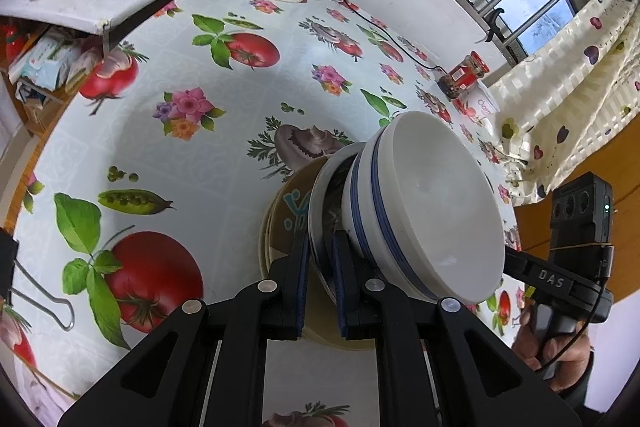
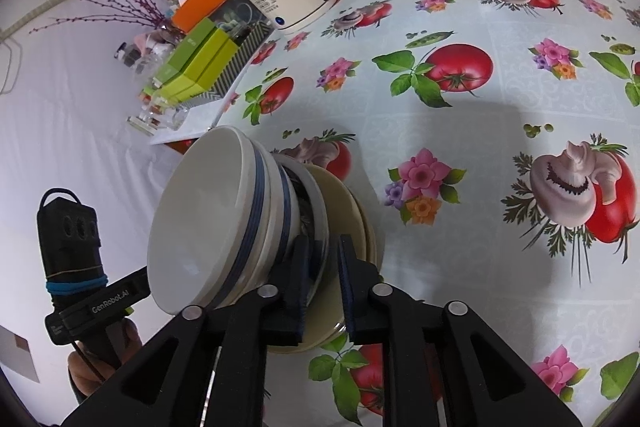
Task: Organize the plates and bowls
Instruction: 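Lower the bowl stack onto the beige plates with both grippers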
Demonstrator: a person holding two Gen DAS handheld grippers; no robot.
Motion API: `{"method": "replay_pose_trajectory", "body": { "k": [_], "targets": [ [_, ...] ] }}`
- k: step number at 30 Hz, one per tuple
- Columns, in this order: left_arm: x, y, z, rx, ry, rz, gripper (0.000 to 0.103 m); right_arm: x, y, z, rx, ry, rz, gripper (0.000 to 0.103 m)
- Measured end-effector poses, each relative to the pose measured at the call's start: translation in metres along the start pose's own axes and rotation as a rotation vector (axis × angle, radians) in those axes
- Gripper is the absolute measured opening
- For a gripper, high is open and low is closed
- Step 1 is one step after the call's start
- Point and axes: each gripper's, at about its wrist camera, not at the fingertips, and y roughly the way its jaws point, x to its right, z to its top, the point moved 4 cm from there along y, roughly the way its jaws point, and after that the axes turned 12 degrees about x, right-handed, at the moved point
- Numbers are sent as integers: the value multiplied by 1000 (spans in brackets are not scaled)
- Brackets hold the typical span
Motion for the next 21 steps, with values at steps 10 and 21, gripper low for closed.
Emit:
{"method": "replay_pose_trajectory", "body": {
  "k": [10, 21],
  "targets": [
    [1, -10, 0, 40, 29, 37, 17, 0, -16, -3, 18, -53, -28, 20],
    [7, -26, -7, 79, 75, 81, 17, -16, -30, -14, 37, -150, -38, 30]
  ]
}}
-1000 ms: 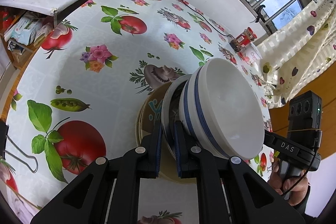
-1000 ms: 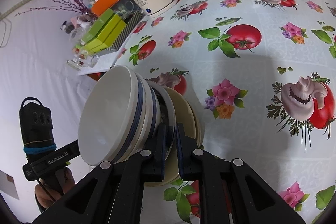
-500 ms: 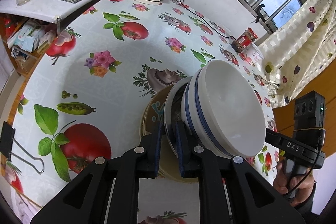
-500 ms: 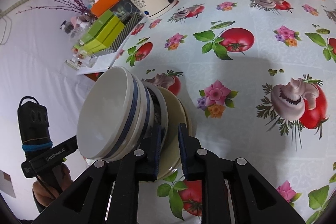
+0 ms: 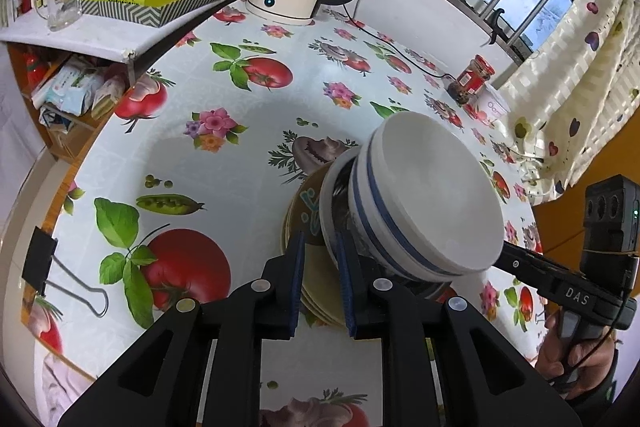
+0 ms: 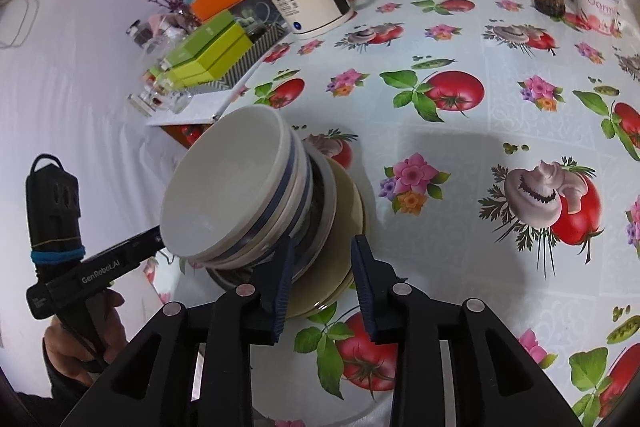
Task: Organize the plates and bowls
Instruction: 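Lower the bowl stack onto the beige plates with both grippers, then open both grippers to release the bowl stack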
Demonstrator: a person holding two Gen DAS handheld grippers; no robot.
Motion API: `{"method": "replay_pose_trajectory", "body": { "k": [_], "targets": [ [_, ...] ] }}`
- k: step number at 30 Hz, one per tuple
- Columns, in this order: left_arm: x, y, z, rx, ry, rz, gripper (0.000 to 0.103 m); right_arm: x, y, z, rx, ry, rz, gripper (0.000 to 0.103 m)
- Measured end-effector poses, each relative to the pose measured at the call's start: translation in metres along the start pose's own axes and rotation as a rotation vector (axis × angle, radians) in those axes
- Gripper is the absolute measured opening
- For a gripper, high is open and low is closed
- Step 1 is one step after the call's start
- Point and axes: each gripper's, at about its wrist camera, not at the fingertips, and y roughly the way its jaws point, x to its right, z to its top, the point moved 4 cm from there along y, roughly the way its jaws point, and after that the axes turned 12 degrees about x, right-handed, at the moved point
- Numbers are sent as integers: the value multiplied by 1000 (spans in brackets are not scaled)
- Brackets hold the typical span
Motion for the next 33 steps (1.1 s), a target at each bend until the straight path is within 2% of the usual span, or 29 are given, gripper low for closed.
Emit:
{"method": "replay_pose_trajectory", "body": {
  "k": [16, 28, 33],
  "targets": [
    [27, -16, -13, 26, 86, 10, 17, -22, -18, -18, 22, -103, -26, 48],
    [34, -15, -27, 25, 124, 45, 18, -34, -19, -30, 23, -174, -64, 54],
    [33, -15, -30, 28, 125, 66, 25, -40, -18, -35, 22, -207, -70, 57]
  ]
}}
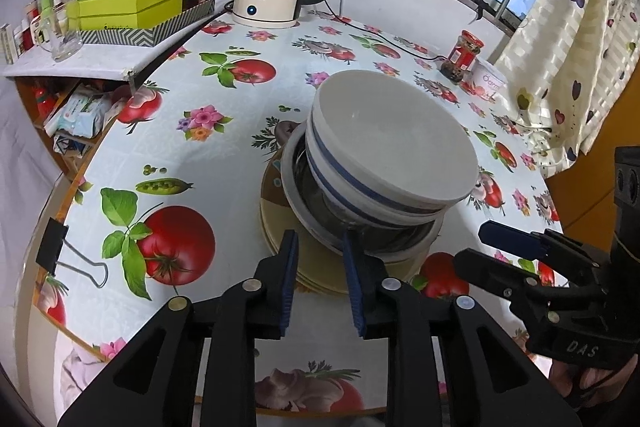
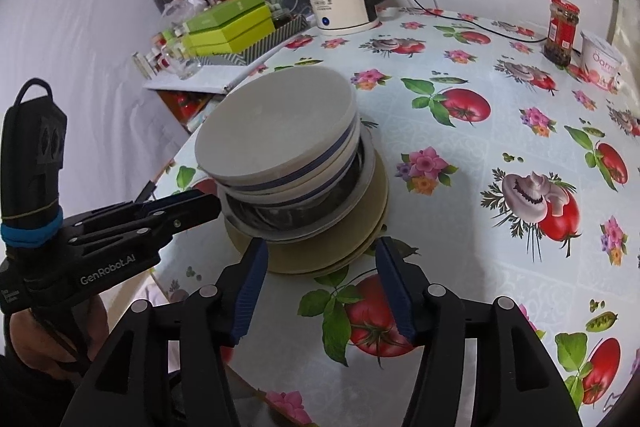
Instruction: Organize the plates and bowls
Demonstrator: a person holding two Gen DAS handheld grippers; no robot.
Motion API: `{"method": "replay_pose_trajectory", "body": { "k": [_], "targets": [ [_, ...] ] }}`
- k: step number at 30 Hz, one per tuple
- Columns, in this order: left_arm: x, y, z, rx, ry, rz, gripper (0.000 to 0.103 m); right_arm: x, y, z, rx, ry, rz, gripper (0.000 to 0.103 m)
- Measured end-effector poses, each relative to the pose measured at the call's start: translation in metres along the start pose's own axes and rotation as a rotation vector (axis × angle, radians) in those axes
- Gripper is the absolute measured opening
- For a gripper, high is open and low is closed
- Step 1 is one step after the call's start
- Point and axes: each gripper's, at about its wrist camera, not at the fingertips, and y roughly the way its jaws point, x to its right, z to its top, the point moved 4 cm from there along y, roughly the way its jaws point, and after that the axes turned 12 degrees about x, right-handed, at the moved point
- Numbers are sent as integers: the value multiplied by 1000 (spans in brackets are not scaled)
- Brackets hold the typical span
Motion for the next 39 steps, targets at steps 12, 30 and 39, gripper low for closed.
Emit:
{"method": "replay_pose_trajectory", "body": {
  "k": [12, 30, 39],
  "targets": [
    [6, 3, -7, -6, 59, 49, 42, -7, 5, -6, -9, -49, -18, 64],
    [11, 3, -13, -9, 71, 49, 42, -7, 8, -8, -15, -64, -29, 65],
    [10, 3, -15, -15, 69, 65, 42, -8, 8, -8, -14, -68, -30, 65]
  ]
}}
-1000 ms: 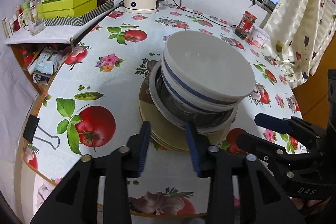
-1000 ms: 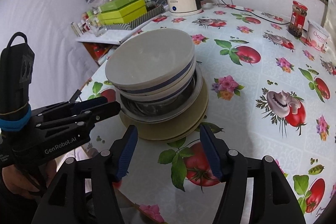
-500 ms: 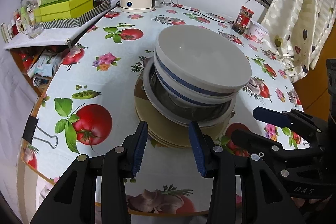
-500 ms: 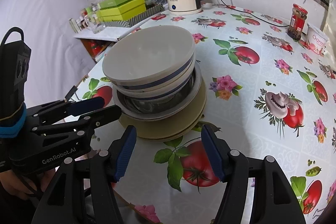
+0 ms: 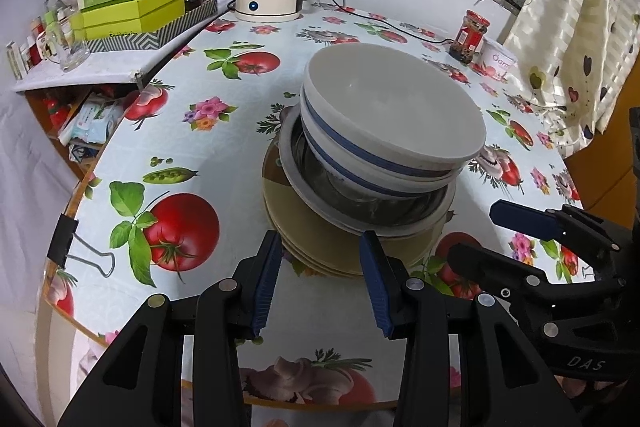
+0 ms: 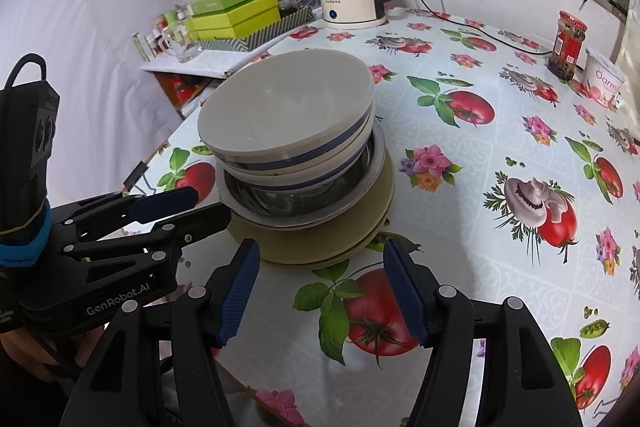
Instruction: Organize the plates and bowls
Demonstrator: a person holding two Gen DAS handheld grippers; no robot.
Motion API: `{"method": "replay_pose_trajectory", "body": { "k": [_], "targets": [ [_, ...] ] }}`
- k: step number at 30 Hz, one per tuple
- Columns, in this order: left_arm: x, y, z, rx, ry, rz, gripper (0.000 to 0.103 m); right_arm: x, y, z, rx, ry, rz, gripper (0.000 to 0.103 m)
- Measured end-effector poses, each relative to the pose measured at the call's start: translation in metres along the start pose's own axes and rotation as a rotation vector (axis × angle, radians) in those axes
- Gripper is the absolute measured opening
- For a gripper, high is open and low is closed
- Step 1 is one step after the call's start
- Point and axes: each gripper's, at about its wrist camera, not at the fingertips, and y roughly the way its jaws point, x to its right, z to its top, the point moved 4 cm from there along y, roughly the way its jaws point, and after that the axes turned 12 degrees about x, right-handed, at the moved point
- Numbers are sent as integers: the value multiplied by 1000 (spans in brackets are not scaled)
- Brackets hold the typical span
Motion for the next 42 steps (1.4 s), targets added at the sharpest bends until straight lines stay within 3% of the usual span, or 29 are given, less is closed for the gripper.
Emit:
{"method": "replay_pose_trajectory", "body": {
  "k": [42],
  "targets": [
    [2, 5, -6, -23, 12, 34, 42, 1, -2, -1, -6, 0, -3, 67]
  ]
}}
